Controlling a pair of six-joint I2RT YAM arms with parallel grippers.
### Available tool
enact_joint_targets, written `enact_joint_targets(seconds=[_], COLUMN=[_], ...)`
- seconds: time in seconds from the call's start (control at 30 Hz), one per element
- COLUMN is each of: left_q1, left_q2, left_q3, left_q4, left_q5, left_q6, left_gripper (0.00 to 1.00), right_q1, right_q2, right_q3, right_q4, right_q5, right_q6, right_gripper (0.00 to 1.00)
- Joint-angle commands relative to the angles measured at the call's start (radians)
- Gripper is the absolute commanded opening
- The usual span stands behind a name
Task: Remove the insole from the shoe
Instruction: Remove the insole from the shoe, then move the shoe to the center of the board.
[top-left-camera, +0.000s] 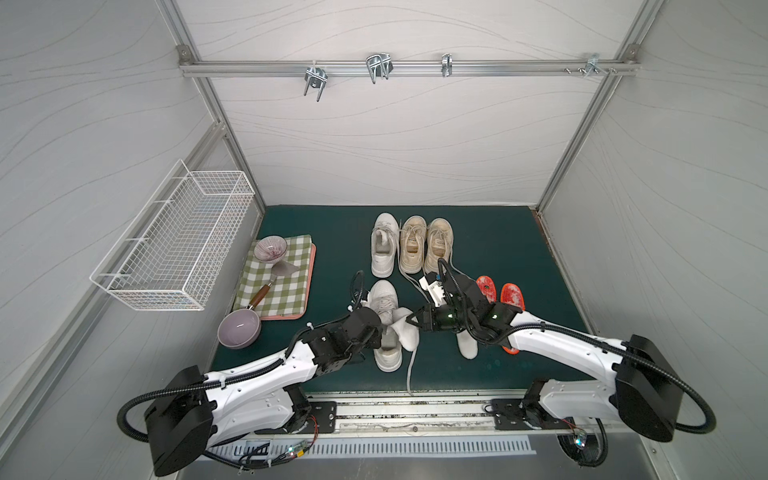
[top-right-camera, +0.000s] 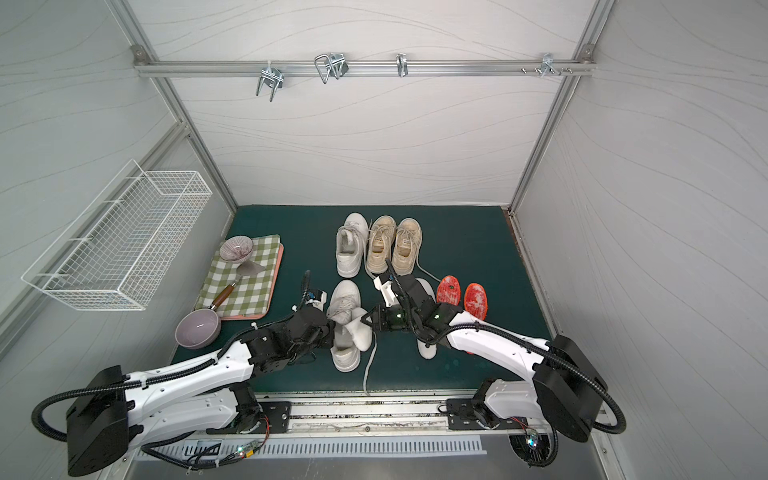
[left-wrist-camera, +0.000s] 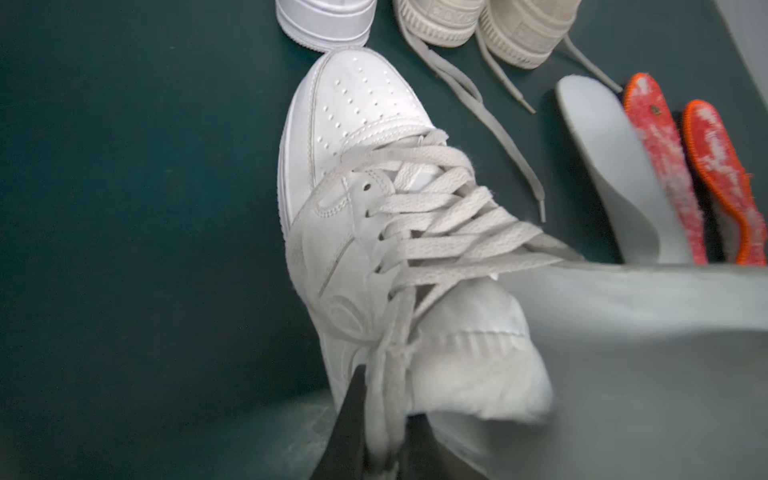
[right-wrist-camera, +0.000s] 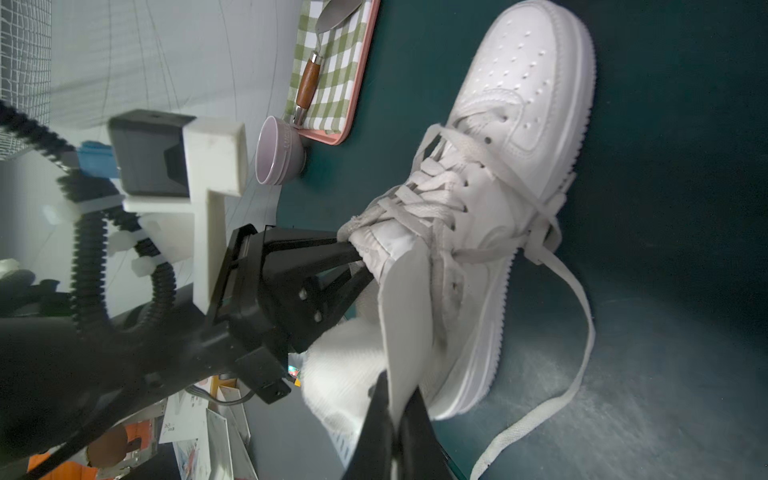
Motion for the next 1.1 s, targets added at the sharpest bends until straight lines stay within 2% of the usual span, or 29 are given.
enact_joint_targets(seconds=[0.0, 0.1, 0.43, 0.7, 0.87, 1.07], left_q1=[0.019, 0.020, 0.021, 0.041, 0.127, 0.329], left_q2=[0.005, -0.009, -0.054, -0.239, -0.333, -0.256], left_q3=[0.005, -0.001, -0.012, -0.027, -0.017, 0.085], left_q4=[-0.158, -0.156, -0.158, -0.310, -0.343, -0.244], left_q5=[-0.106, -0.116, -0.110, -0.142, -0.089, 0.060], left_q6=[0.002, -0.013, -0.031, -0.063, -0.016, 0.115], left_gripper=[0.00, 0.00, 0.00, 0.00, 0.00, 0.00], right_q1=[-0.028, -0.020, 0.015, -0.007, -0.039, -0.042], right_q2=[-0.042, -0.063, -0.181, -0.384, -0.445, -0.495], right_q3=[-0.011, -0.026, -0.014, -0.035, -0.061, -0.105], right_q4=[-0.002, 0.018, -0.083, -0.279, -0.337, -0.355], right_q5=[0.026, 0.010, 0.057, 0.189, 0.201, 0.206], right_q6=[0.015, -0.014, -0.134, -0.223, -0.231, -0.213], right_gripper=[0.00, 0.00, 0.00, 0.00, 0.00, 0.00])
